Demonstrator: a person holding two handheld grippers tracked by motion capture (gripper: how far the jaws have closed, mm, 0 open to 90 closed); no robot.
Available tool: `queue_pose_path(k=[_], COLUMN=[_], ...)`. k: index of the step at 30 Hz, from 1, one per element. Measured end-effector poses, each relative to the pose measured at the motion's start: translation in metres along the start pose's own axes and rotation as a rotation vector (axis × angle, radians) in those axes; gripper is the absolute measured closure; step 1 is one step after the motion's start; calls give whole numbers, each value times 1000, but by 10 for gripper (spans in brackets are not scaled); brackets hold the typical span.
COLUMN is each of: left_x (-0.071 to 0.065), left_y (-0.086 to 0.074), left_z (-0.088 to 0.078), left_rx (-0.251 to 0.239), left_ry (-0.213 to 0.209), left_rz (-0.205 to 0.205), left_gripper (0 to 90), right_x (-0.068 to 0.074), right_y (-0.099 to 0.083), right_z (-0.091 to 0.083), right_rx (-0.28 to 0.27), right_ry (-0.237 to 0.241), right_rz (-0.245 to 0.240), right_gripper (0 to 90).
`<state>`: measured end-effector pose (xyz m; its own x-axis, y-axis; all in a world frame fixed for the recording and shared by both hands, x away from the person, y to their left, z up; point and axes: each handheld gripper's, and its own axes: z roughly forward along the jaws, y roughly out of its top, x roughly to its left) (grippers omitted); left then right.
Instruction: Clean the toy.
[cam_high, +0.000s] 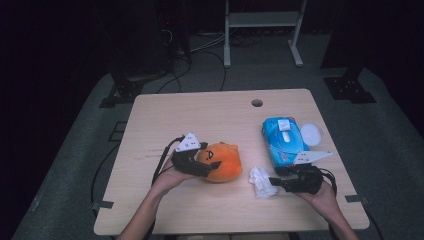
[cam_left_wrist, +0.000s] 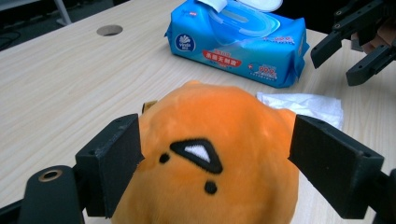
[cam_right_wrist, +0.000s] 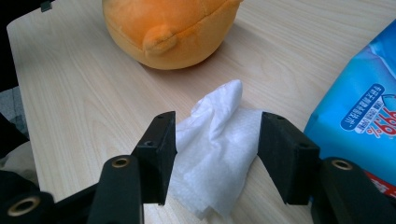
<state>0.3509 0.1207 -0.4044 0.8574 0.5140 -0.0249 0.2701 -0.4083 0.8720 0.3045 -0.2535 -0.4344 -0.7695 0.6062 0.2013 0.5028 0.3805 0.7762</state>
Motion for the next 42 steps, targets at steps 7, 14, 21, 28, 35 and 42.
queue_pose_path(k=[7,14,21,28,35,42], left_x=[4,8,10,12,14,14], left_y=[-6,-11,-15,-21,-31,-39], left_z=[-12,-18,-26,-35,-44,-50], left_rx=[-7,-2,-6,-8,-2,3], left_ry=[17,28,37,49,71,82], left_rz=[-18,-30,-43,-53,-73,-83], left_gripper=[148,143,139,134,132,126], right_x=[-1,-2,-2,-3,-3,-4], right_y=[2,3,3,4,4,4], right_z=[-1,-2,-2,-3,-5,-6], right_rx=[-1,-3,-2,-8,-9,-10], right_ry=[-11,-10,-13,-15,-17,-19], right_rz=[-8,-4,-3,-5,-3,-5], right_gripper=[433,428,423,419,416,413])
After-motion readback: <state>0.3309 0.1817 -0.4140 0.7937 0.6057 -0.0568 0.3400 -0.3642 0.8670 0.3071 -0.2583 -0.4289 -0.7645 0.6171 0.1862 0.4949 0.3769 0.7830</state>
